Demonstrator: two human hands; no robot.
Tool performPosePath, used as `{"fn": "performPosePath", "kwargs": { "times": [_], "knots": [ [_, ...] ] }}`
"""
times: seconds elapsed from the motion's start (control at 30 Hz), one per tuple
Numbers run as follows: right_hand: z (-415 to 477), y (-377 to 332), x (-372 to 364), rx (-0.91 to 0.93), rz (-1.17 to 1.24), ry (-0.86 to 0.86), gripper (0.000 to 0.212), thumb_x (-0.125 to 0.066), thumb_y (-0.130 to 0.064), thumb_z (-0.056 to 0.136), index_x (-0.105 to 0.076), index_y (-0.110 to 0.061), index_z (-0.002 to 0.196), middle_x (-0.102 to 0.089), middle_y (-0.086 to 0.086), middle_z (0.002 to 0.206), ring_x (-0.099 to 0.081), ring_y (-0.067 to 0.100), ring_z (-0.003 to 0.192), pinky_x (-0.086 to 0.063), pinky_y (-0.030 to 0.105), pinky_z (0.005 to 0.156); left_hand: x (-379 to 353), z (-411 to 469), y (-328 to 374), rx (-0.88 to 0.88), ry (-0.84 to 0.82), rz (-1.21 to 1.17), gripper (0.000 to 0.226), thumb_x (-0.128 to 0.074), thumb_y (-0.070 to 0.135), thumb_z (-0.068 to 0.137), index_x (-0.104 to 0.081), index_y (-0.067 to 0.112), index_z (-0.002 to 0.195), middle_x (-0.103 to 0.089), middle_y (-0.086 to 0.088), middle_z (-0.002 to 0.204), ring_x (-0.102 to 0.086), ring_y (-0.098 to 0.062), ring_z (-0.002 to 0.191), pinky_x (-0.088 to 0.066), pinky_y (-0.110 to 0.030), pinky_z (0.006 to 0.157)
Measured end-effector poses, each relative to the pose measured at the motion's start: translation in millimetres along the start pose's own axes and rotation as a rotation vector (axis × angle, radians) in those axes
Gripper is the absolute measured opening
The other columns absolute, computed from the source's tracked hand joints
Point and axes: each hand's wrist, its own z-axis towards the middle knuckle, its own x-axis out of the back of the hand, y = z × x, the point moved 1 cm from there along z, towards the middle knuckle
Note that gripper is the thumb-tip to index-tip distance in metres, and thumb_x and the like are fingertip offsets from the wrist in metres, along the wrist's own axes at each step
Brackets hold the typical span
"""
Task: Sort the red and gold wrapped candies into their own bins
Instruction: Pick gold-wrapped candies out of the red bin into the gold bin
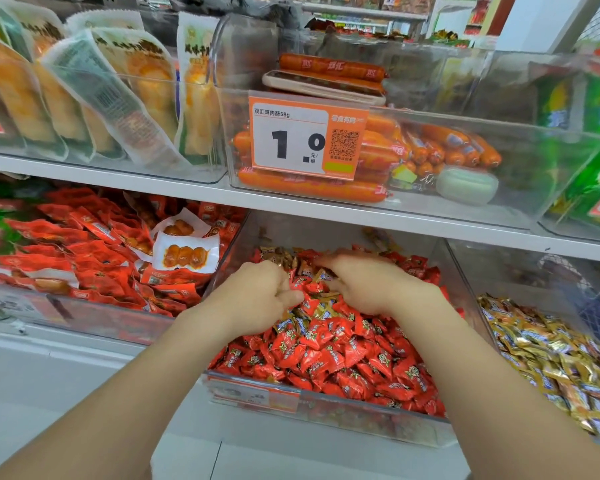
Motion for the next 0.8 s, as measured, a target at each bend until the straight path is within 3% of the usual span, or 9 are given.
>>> {"fn": "performPosePath", "kwargs": {
  "times": [0.1,0.2,0.3,0.37,0.47,0.6,0.73,0.8],
  "knots": [
    [-4,2,9,-0.001,0.105,-0.168,0.051,-0.059,-0.036,0.106,-0.046,-0.03,0.155,-0.052,0.001,0.157,-0.052,0.025,0.14,-0.043,0.042,0.116,-3,-3,-2,-0.047,-0.166,0.135,0.016,-0.065,0.039,0.101,-0.07,0.024,0.097,-0.068,0.006,0.089,-0.066,-0.015,0.086,-0.057,-0.04,0.082],
    [-11,5,14,-0.025,0.136,-0.245,0.061,-0.064,-0.047,0.102,-0.045,-0.027,0.156,-0.05,0.001,0.158,-0.05,0.024,0.141,-0.041,0.039,0.116,-4,-5,-1,-0.026,-0.281,0.258,0.035,-0.066,0.041,0.101,-0.062,0.018,0.126,-0.063,-0.006,0.119,-0.061,-0.026,0.11,-0.053,-0.046,0.097],
    [-11,-6,5,-0.049,0.091,-0.26,0.078,-0.07,-0.055,0.095,-0.037,-0.025,0.16,-0.05,0.004,0.157,-0.05,0.028,0.141,-0.043,0.041,0.115,-3,-3,1,-0.045,-0.339,0.302,0.046,-0.068,0.04,0.1,-0.06,0.013,0.135,-0.063,-0.011,0.128,-0.059,-0.03,0.117,-0.051,-0.047,0.101],
    [-9,-17,-2,-0.061,0.018,-0.203,0.078,-0.073,-0.058,0.091,-0.042,-0.027,0.155,-0.057,0.006,0.148,-0.054,0.031,0.135,-0.05,0.043,0.107,-4,-2,1,-0.044,-0.331,0.293,0.044,-0.07,0.04,0.098,-0.061,0.018,0.135,-0.063,-0.006,0.119,-0.057,-0.027,0.114,-0.051,-0.043,0.096],
    [-8,-20,-3,-0.041,0.024,-0.076,0.055,-0.074,-0.051,0.092,-0.057,-0.033,0.14,-0.066,0.002,0.131,-0.061,0.03,0.124,-0.054,0.041,0.093,-7,-1,4,-0.038,-0.249,0.291,0.033,-0.073,0.04,0.097,-0.063,0.029,0.126,-0.053,0.006,0.103,-0.057,-0.026,0.113,-0.052,-0.041,0.094],
    [-13,-12,-2,-0.011,0.085,0.029,0.045,-0.065,-0.04,0.098,-0.06,-0.035,0.143,-0.065,-0.004,0.141,-0.061,0.027,0.128,-0.053,0.04,0.101,-10,-3,6,-0.065,-0.192,0.249,0.019,-0.067,0.039,0.099,-0.062,0.028,0.113,-0.051,0.011,0.09,-0.056,-0.024,0.103,-0.05,-0.038,0.084],
    [-21,-1,2,-0.049,0.297,0.137,0.051,-0.066,-0.056,0.095,-0.065,-0.031,0.139,-0.067,-0.007,0.14,-0.062,0.019,0.128,-0.05,0.035,0.105,-3,-7,5,-0.031,-0.036,0.049,0.02,-0.056,0.041,0.104,-0.054,0.023,0.111,-0.057,0.001,0.08,-0.058,-0.018,0.066,-0.038,-0.03,0.055],
    [-31,2,8,-0.075,0.42,0.171,0.048,-0.065,-0.057,0.095,-0.07,-0.027,0.132,-0.073,-0.007,0.128,-0.067,0.015,0.118,-0.052,0.035,0.1,-1,-11,10,-0.011,0.033,-0.004,0.025,-0.054,0.038,0.103,-0.057,0.015,0.112,-0.061,-0.002,0.077,-0.055,-0.014,0.057,-0.036,-0.028,0.049]
  ]
}}
